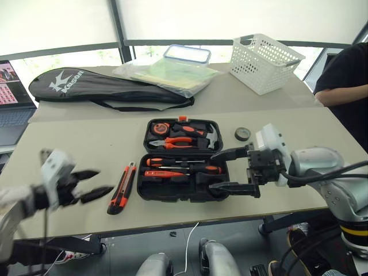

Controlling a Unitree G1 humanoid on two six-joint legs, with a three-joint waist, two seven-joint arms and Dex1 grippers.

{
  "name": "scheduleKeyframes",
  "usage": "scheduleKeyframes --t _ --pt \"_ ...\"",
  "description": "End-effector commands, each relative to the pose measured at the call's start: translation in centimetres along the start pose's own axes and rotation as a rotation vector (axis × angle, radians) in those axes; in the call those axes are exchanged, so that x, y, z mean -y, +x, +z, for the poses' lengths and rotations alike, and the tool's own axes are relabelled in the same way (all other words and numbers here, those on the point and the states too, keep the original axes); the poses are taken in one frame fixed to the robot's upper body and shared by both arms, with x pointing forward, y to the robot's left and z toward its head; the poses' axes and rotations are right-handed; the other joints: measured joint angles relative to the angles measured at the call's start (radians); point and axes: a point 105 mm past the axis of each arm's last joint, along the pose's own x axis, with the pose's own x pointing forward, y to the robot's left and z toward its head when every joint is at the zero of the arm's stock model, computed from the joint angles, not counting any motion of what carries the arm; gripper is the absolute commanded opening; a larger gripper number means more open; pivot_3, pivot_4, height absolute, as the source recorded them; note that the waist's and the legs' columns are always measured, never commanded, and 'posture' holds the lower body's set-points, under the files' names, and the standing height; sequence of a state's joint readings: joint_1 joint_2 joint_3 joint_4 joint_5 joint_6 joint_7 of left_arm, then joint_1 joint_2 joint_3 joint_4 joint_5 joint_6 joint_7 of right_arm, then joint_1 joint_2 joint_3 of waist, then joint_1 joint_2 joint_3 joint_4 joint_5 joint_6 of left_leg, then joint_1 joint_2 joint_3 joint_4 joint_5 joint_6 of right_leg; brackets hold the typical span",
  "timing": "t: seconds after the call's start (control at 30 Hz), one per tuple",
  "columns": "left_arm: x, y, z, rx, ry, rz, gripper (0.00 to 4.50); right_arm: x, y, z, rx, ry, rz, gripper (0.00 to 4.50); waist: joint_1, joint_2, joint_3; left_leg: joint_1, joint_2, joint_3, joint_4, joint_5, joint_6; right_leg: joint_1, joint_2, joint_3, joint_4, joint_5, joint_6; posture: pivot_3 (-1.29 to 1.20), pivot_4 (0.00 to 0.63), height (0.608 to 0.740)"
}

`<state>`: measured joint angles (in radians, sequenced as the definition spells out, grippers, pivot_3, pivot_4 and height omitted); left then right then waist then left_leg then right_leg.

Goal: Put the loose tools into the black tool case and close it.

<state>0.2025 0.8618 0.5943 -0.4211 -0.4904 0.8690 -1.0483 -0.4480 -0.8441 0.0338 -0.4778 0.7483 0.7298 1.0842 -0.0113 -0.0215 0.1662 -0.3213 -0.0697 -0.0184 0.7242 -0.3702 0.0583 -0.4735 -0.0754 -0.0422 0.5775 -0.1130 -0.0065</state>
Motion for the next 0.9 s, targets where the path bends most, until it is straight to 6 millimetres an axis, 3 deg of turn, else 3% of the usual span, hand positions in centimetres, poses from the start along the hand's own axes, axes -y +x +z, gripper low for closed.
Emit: scheduleKeyframes --t 0.03,0.2,0.37,0.57,0.8,0.9 --pt "0.9 -2.1 -0.5 -0.030 -0.039 0.112 4.47 -0.2 -0.1 1.1 0.019 -0.051 0.051 4.50 0.013 0.000 0.000 0.001 0.000 0.000 0.000 0.000 0.000 0.001 -0.001 0.000 -0.001 0.000 0.000 0.00 0.150 0.740" --pt "2.9 -0.6 -0.2 -0.094 0.029 0.140 4.47 -0.1 0.4 0.9 0.014 -0.054 0.067 4.50 0.033 0.000 0.001 0.003 -0.001 -0.002 0.002 -0.001 -0.003 0.006 -0.002 0.000 -0.001 -0.001 0.000 0.00 0.150 0.740" --pt "2.6 1.7 0.0 -0.141 -0.053 0.220 4.47 -0.8 0.6 1.1 0.021 -0.048 0.078 4.50 0.025 0.000 0.001 0.011 0.000 -0.002 0.001 0.000 -0.005 0.012 -0.001 0.001 0.000 -0.001 0.001 0.00 0.150 0.740" --pt "3.4 5.6 -1.4 -0.234 -0.150 0.176 4.47 -1.2 0.7 0.5 0.011 -0.053 0.014 4.50 0.018 0.000 0.000 0.015 -0.001 -0.002 -0.007 0.001 -0.006 0.013 -0.001 0.002 0.001 -0.001 0.000 0.00 0.150 0.740" --pt "4.0 7.2 -2.3 -0.308 -0.132 0.143 4.47 -2.2 0.8 -0.3 -0.001 -0.041 -0.003 4.50 0.026 0.003 -0.001 0.017 -0.001 -0.003 -0.010 -0.001 -0.014 0.014 -0.002 0.002 -0.001 -0.003 -0.002 0.00 0.150 0.740" --pt "3.7 7.4 -2.6 -0.323 -0.102 0.147 3.76 -1.9 0.8 -0.5 -0.012 -0.059 -0.028 4.50 0.023 0.003 -0.002 0.020 -0.001 -0.003 -0.010 -0.001 -0.015 0.016 -0.002 0.003 0.000 -0.005 0.001 0.00 0.150 0.740"
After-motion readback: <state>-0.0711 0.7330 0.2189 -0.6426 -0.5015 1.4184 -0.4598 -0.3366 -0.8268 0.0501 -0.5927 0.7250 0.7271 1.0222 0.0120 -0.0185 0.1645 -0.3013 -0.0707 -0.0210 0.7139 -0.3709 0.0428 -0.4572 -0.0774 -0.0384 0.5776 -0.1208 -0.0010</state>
